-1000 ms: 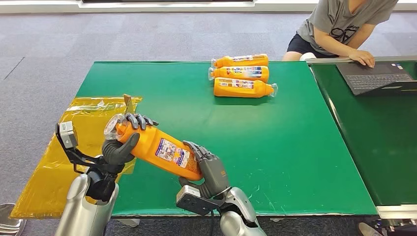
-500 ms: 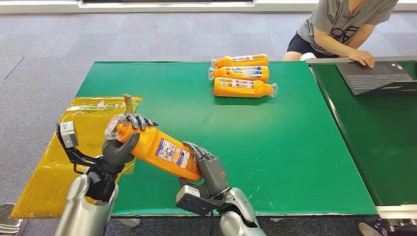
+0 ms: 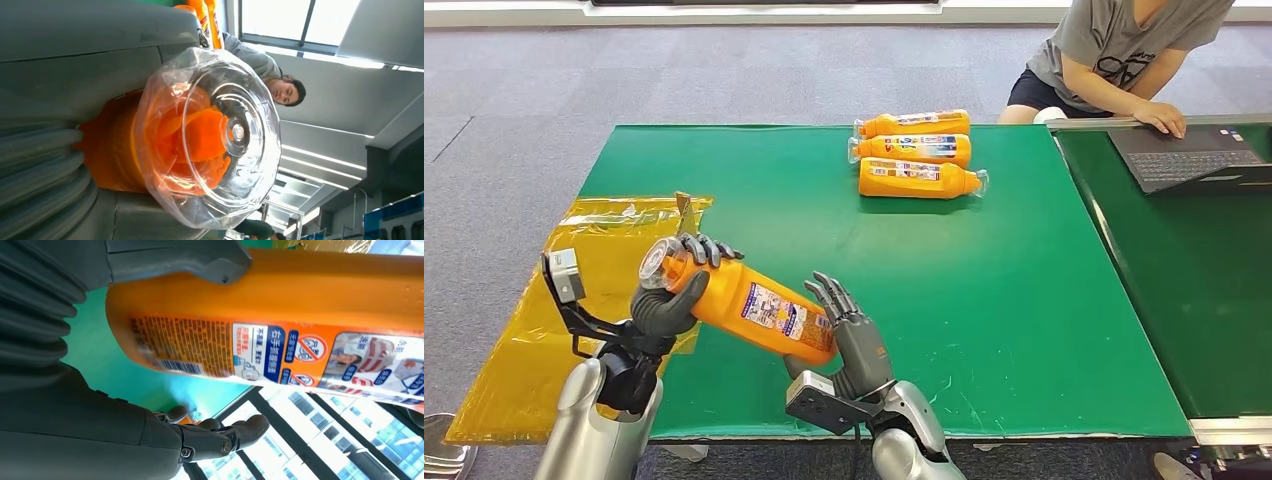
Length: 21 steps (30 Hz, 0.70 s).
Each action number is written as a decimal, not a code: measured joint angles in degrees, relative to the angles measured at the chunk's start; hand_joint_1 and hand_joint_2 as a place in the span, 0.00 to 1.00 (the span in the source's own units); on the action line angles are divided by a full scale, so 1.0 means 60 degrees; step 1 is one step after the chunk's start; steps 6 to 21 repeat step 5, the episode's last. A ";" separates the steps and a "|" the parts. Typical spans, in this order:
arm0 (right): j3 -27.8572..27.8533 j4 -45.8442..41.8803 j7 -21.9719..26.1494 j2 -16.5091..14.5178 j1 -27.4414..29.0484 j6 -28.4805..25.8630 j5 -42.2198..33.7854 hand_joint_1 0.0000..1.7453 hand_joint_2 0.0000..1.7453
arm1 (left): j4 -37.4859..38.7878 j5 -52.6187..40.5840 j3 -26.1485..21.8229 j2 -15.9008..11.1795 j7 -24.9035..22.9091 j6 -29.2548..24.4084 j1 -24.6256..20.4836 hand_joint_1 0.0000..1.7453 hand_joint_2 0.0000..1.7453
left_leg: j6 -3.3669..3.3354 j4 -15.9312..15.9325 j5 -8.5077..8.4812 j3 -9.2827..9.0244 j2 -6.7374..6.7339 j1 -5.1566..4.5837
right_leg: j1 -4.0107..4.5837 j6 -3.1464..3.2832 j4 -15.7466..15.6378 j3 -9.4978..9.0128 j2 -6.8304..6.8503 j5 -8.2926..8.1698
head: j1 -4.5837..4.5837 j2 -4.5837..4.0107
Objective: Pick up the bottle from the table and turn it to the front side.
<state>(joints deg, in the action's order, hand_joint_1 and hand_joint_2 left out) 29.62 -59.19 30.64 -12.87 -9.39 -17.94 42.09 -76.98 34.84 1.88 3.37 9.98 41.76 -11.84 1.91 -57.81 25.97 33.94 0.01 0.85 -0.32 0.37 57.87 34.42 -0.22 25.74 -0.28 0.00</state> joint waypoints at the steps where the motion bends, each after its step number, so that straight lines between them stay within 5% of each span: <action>1: -0.0001 0.0000 0.0000 0.0000 0.0000 -0.0018 0.0001 0.00 0.00 | 0.0000 -0.0025 0.0000 -0.0008 -0.0003 -0.0009 0.0009 1.00 1.00 | 0.0000 0.0000 0.0000 0.0000 0.0000 0.0000 | 0.0000 0.0000 0.0000 0.0000 0.0000 0.0000 | 0.0000 0.0000; 21: -0.0011 0.0000 -0.0007 0.0000 0.0000 -0.0075 0.0003 0.00 0.00 | 0.0000 -0.0068 0.0000 -0.0032 0.0007 -0.0020 0.0032 1.00 1.00 | 0.0000 0.0000 0.0000 0.0000 0.0000 0.0000 | 0.0000 0.0000 0.0000 0.0000 0.0000 0.0000 | 0.0000 0.0000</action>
